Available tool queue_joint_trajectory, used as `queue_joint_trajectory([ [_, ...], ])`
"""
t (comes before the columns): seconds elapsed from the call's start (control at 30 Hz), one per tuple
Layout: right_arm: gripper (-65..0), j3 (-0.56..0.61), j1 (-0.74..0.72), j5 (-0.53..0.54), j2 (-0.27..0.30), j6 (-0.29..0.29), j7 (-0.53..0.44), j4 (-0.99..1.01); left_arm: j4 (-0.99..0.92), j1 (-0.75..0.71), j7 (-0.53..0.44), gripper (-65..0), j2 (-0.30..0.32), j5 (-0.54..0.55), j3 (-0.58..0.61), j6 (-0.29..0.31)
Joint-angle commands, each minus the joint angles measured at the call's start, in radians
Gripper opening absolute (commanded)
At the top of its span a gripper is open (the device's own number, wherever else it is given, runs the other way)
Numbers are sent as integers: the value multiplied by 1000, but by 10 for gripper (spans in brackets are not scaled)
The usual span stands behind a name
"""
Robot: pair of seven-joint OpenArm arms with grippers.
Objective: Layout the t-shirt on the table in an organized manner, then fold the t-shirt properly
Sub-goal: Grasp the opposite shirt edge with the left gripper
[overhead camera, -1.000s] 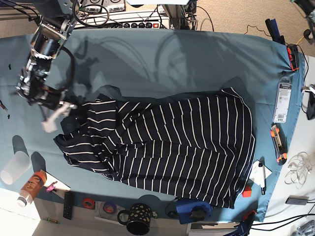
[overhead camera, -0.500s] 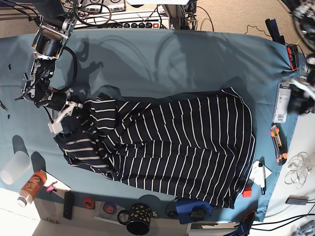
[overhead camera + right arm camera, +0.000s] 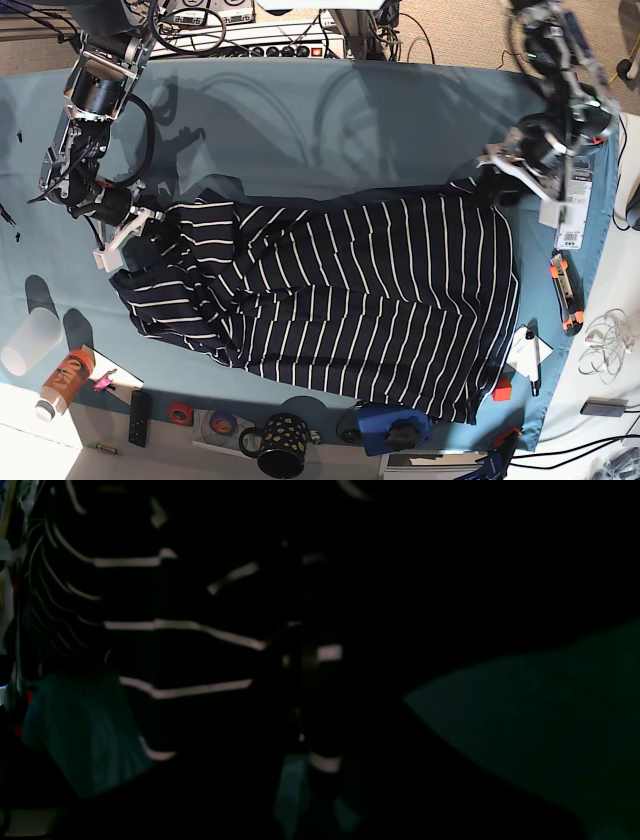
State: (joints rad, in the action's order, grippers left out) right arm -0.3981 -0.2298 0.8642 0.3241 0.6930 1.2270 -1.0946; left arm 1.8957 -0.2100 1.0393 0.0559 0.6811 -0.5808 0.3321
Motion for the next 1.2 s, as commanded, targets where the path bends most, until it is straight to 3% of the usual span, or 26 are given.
queue_joint_trajectory([
  [0.0,-650,-4,-22,24,20,5,-7,-18,16,7,-19,-362,-3,15,-16,0],
  [0.27,-650,-4,-22,25,19,5,-4,-18,-63,-12,-27,-362,-23,26,-31,1],
  [0.4,-650,-4,-22,25,19,5,-4,-18,-113,-7,-31,-362,-23,113,-31,34],
  [0.5,-650,-4,-22,25,20,5,-3,-18,-114,-5,-63,-364,-23,115,-30,50],
  [0.57,-650,-4,-22,25,20,5,-3,-18,-114,-6,-91,-407,-23,103,-30,45],
  [0.67,-650,-4,-22,25,20,5,0,-18,-114,-6,-90,-547,-23,96,-30,16],
  [0.73,-650,-4,-22,26,19,5,0,-18,-114,-6,-91,-597,-26,81,-30,16],
  [0.83,-650,-4,-22,29,19,5,0,-18,-114,-6,-97,-581,-26,52,-5,16],
  [0.97,-650,-4,-22,29,19,5,9,-18,-114,-6,-135,-420,-26,0,77,16],
  [1.03,-650,-4,-22,29,20,5,11,-18,-114,-6,-188,-388,-25,-61,125,14],
  [1.1,-650,-4,-22,29,20,5,24,-18,-114,-6,-234,-390,-25,-133,165,-42],
  [1.17,-650,-4,-22,29,21,5,34,-18,-114,-6,-254,-407,-25,-189,196,-152],
])
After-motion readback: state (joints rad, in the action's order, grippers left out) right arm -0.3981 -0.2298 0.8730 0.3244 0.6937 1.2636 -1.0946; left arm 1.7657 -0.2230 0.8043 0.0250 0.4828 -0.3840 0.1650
